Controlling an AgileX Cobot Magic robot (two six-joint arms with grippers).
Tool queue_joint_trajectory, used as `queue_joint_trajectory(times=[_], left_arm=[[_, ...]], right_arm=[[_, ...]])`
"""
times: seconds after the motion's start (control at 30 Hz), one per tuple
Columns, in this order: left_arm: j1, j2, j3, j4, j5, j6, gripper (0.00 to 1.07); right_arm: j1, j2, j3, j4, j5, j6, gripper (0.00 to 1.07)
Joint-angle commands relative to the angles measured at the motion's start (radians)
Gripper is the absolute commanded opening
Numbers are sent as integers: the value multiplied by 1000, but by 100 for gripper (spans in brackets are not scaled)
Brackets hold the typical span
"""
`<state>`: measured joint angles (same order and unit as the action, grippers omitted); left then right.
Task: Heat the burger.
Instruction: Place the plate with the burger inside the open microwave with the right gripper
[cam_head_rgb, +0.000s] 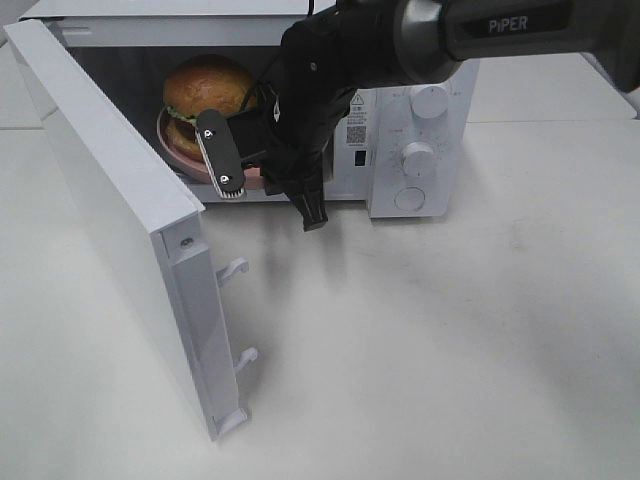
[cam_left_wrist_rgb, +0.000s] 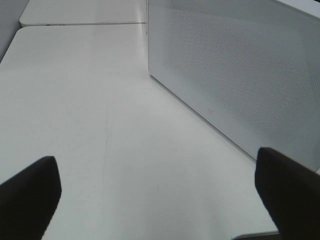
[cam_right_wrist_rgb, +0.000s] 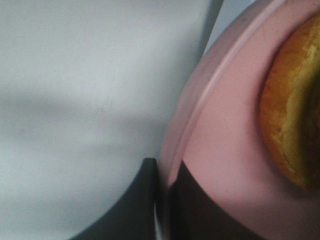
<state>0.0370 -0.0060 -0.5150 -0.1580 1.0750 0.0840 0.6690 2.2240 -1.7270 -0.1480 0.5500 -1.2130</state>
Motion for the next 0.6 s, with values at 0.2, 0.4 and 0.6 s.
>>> queue_joint_trajectory(times=[0.2, 0.4, 0.6], left_arm=[[-3, -16, 0, -7, -9, 2, 98], [-3, -16, 0, -7, -9, 2, 98], [-3, -16, 0, -7, -9, 2, 98]], right_arm=[[-6, 70, -155, -12, -27, 41, 0], [-17, 111, -220, -24, -2, 58, 0], [-18, 144, -264, -50, -3, 67, 0]])
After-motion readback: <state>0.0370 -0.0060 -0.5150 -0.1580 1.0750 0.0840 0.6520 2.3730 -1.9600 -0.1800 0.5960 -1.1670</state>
